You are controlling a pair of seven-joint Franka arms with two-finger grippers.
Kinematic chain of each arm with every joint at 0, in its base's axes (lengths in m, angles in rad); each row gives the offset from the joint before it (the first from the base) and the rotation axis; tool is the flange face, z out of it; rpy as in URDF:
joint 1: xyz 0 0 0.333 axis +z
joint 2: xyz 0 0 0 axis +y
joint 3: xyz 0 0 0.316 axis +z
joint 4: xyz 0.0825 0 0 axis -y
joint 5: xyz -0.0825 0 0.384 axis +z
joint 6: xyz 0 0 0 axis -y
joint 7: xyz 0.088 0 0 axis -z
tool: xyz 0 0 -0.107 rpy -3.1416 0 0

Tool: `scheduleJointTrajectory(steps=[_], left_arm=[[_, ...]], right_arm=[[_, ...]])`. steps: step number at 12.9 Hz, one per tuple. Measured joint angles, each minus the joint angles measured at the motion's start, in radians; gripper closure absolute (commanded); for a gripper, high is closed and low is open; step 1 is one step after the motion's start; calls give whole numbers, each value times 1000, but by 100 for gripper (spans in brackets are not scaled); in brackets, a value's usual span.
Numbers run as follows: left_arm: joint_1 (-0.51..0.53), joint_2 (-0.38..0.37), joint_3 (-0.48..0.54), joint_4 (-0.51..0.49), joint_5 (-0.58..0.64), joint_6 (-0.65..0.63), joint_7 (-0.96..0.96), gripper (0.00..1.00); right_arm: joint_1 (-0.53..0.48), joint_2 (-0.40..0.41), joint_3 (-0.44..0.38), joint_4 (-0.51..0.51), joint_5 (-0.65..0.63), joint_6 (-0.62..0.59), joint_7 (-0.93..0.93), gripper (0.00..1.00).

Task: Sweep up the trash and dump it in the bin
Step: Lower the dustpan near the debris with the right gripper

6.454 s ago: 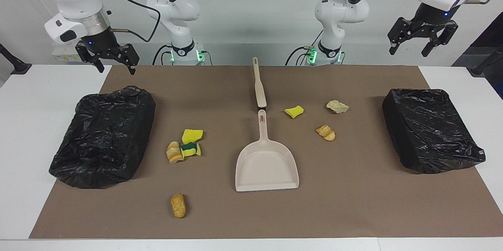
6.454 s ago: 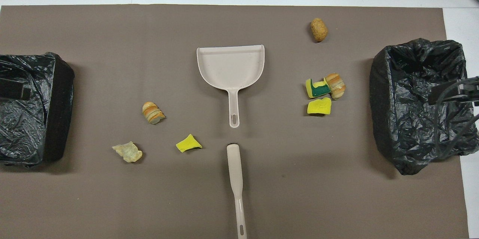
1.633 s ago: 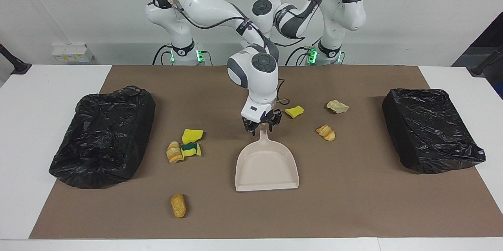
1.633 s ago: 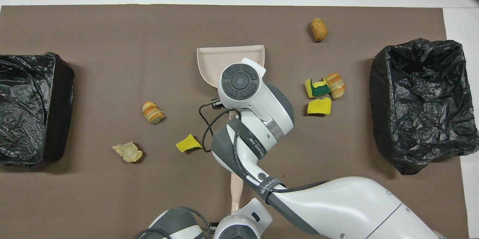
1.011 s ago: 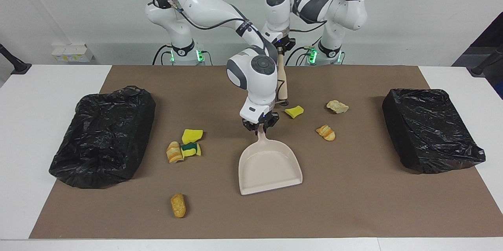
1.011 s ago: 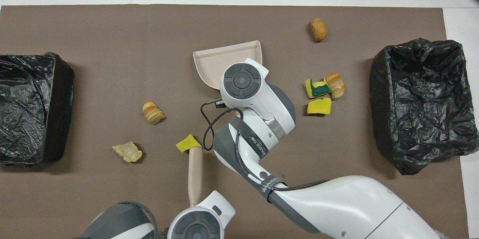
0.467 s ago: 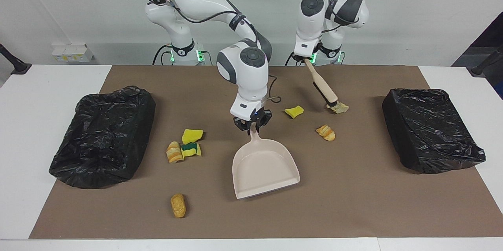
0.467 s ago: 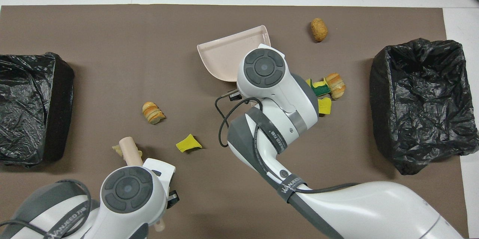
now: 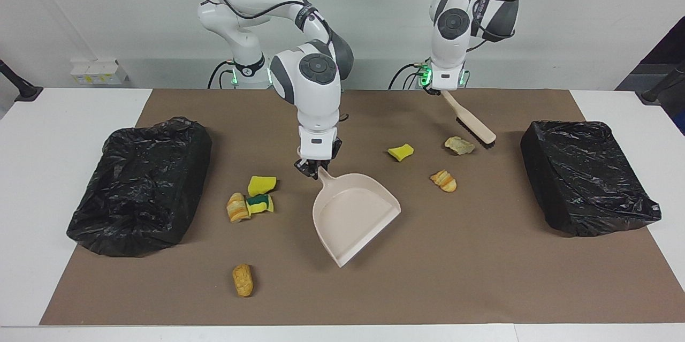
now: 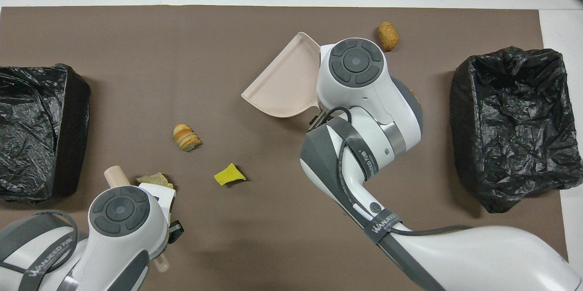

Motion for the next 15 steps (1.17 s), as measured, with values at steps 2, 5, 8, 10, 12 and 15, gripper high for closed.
scheduleJointTrajectory(steps=[2,5,8,10,12,15], left_arm=[[8,-6,-2,-56,3,44,0,100],[30,-6,-2,-106,4,125,41,100],[35,-3,-2,-111,1,178,158,100],[35,10,-5,-112,-6,221,178,100],[35,33,-10,-112,-22,266,193,100],[32,76,-14,-112,-81,347,266,100]], right_arm=[[0,-2,1,0,0,-36,-162,100],[0,-15,1,-19,-1,-58,-386,100],[1,-58,1,-96,-13,-46,-599,100],[6,-105,1,-196,-15,18,-658,100],[17,-162,3,-325,-15,115,-660,100],[35,-196,4,-405,-15,178,-640,100]])
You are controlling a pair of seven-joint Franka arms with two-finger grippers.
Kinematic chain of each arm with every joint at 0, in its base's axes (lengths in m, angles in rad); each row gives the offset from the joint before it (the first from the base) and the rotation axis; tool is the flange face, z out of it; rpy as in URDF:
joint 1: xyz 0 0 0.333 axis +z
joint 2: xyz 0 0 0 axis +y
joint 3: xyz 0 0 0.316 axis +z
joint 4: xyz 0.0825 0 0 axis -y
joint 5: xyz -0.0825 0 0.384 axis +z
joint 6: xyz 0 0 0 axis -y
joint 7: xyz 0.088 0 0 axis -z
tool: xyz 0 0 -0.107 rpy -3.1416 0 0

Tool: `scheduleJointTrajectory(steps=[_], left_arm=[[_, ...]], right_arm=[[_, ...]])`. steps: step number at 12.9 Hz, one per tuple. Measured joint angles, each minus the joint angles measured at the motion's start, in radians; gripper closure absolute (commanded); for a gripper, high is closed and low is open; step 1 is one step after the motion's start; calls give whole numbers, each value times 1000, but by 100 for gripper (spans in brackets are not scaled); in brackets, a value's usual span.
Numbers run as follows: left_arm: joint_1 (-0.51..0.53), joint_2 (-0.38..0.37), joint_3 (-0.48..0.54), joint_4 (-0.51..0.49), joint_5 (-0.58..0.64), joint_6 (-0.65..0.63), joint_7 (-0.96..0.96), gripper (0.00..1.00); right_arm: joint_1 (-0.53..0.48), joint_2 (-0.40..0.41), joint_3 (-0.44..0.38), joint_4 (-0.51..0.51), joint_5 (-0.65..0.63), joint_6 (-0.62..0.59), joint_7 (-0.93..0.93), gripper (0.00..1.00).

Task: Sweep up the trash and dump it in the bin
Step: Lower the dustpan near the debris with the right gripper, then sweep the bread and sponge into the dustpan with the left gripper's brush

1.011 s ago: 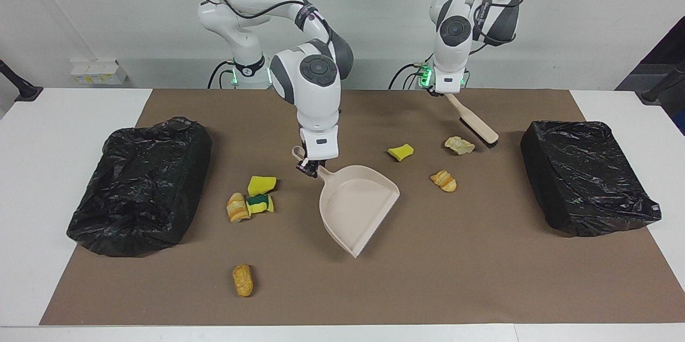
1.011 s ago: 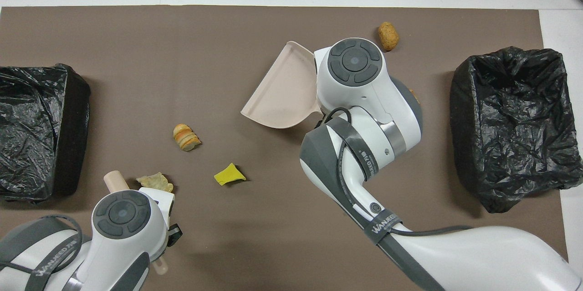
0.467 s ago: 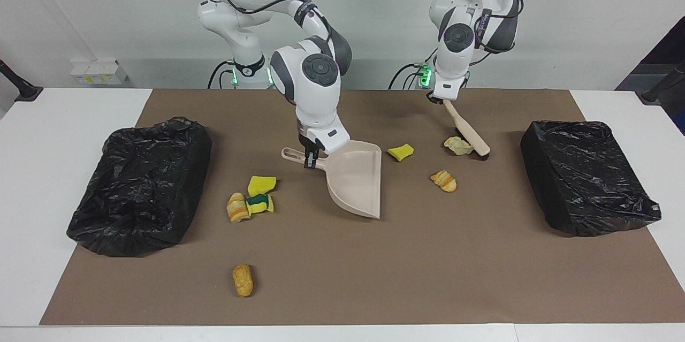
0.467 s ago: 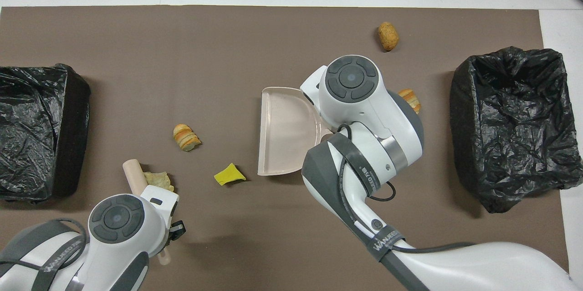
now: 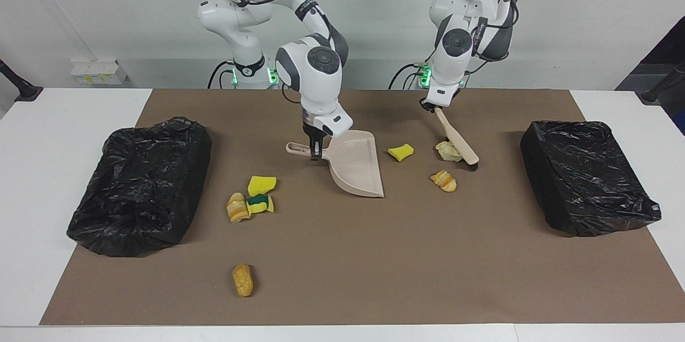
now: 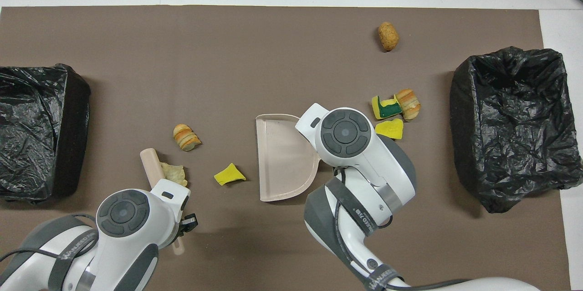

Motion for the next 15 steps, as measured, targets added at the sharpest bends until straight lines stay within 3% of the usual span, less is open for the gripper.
scheduleJointTrajectory(steps=[5,9,12,15], left_arm=[[-62,47,-11,39,-189,83,108,100],[-168,95,-15,109,-297,109,141,100],[-248,113,-19,151,-332,121,141,100],[-261,148,-18,214,-335,120,141,100]], right_arm=[[14,23,0,-12,0,54,55,100],[14,27,0,-12,0,73,57,100],[14,27,0,-12,0,73,57,100],[14,27,0,-12,0,73,57,100]])
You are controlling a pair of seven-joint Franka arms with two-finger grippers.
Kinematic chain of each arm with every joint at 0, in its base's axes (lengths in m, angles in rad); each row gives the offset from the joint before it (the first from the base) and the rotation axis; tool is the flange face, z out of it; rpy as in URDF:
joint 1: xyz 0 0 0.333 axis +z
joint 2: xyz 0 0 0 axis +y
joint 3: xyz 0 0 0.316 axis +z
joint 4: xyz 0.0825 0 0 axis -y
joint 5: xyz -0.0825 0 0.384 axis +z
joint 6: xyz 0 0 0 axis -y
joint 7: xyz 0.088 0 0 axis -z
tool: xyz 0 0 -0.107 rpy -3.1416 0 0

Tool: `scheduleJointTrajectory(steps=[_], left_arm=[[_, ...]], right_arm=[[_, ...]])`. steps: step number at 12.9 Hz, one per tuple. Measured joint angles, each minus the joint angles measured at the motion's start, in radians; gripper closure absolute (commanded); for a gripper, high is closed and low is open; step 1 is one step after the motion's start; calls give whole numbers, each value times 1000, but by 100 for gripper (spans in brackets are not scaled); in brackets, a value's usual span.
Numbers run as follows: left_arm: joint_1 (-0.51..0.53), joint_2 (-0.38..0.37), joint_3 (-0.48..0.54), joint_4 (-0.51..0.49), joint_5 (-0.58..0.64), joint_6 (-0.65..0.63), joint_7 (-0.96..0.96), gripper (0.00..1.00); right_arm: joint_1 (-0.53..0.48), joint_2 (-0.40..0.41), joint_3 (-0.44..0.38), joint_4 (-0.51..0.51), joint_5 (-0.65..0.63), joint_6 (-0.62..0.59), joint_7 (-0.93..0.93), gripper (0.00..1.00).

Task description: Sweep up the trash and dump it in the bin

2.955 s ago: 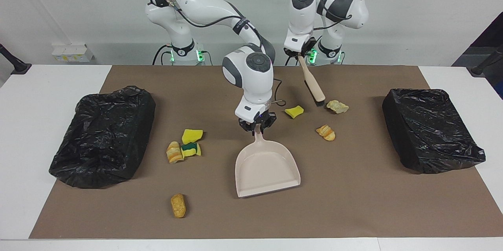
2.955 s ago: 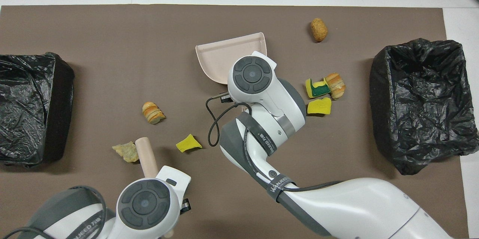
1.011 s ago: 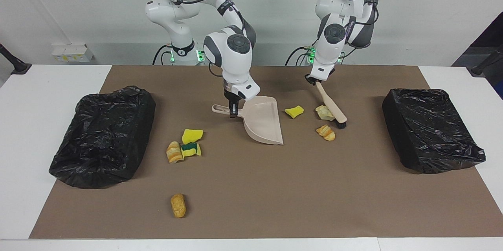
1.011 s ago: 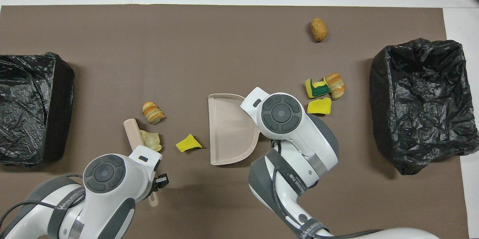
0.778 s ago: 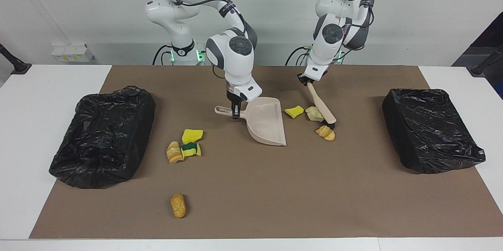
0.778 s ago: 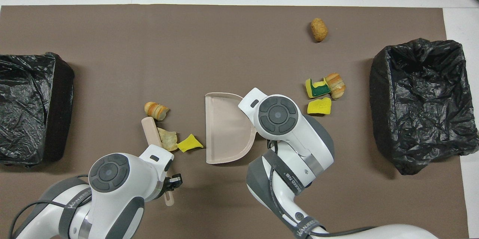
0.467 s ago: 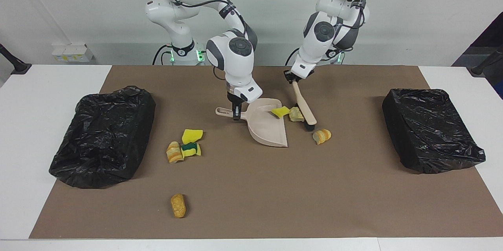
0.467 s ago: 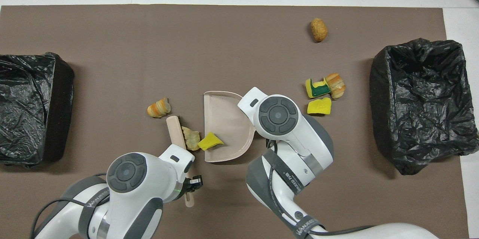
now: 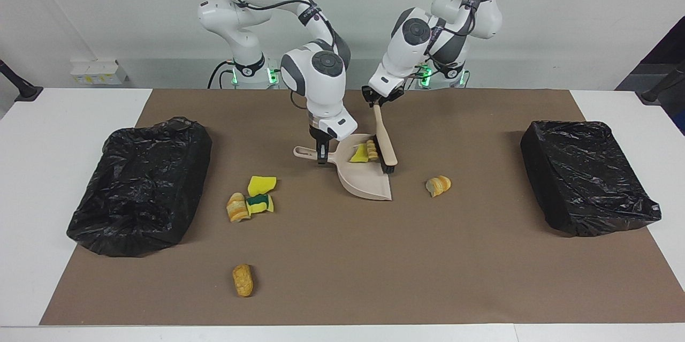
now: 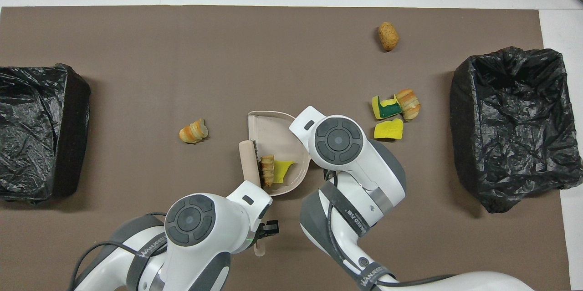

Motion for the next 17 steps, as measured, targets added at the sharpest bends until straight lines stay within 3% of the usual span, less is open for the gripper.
scheduleJointTrajectory(steps=[3,10,13,17], left_arm=[[10,13,12,46,14,-51,0,100],[132,59,26,180,249,-236,29,100],[259,84,31,184,329,-237,166,100],[442,115,37,208,341,-237,426,100]], right_arm=[[0,0,0,0,0,0,9,100],[1,0,0,4,0,-10,16,100],[1,0,0,4,0,-10,16,100],[2,0,0,4,0,-11,18,100]])
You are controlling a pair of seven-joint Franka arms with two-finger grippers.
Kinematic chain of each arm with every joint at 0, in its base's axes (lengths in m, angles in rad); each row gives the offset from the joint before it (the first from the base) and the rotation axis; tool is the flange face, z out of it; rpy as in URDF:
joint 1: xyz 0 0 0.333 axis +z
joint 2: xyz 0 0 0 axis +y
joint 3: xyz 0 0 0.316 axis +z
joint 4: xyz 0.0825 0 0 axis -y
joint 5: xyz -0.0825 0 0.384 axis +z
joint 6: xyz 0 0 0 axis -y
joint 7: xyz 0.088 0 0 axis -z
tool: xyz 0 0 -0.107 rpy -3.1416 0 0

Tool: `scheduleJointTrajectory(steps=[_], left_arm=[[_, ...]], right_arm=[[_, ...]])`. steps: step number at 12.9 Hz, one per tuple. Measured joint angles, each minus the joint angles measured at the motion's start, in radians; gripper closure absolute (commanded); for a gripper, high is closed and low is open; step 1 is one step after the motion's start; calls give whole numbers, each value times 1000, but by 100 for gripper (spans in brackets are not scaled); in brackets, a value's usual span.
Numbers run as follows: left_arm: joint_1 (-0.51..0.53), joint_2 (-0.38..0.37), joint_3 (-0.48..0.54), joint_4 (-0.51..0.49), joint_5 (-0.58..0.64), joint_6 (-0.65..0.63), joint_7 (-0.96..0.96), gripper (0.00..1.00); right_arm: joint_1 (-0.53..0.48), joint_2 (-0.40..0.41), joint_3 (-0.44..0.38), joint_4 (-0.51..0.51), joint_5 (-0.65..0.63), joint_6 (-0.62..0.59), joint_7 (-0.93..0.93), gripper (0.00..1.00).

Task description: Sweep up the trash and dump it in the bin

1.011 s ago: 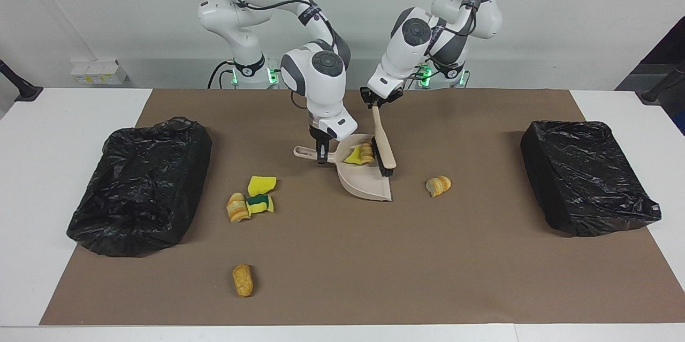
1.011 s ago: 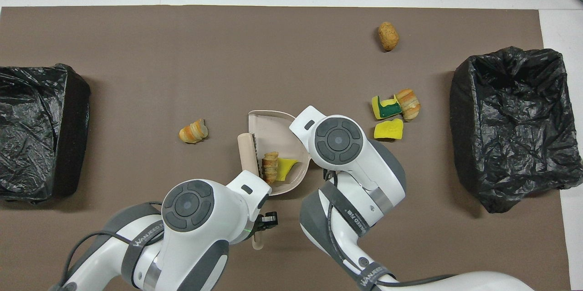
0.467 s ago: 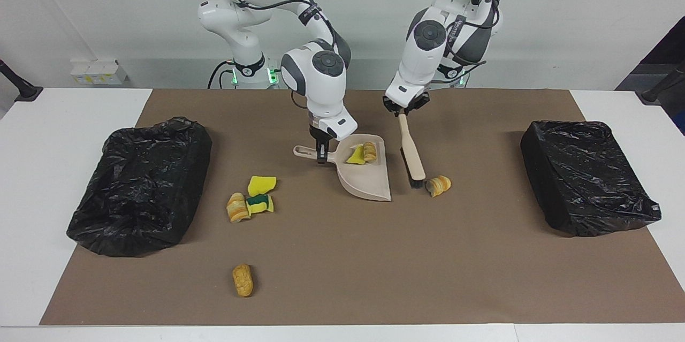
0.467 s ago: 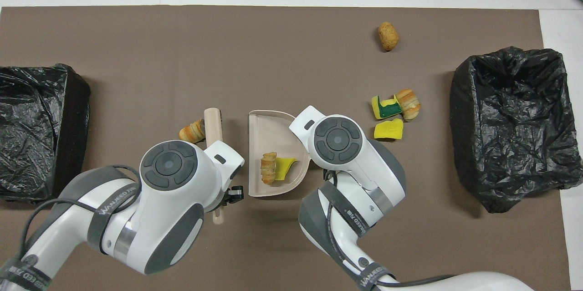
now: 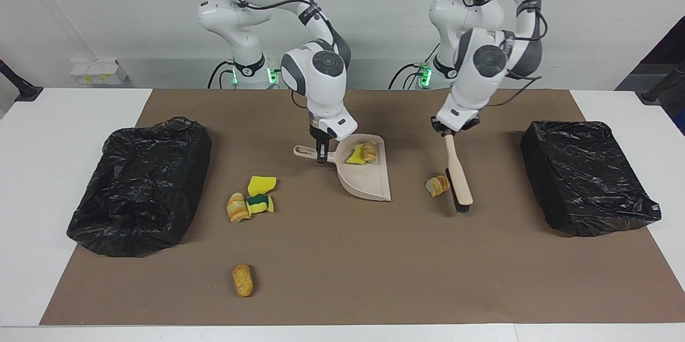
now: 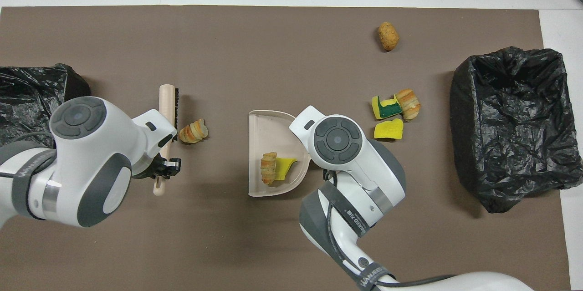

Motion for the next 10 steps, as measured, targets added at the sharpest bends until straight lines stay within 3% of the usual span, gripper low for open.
scheduleJointTrajectory(steps=[6,10], left_arm=[[-5,21,-24,-40,-48,1,63,100],[-175,18,-30,-45,-215,37,21,100]], right_arm=[[0,0,0,0,0,0,1,100],[0,0,0,0,0,0,1,100]])
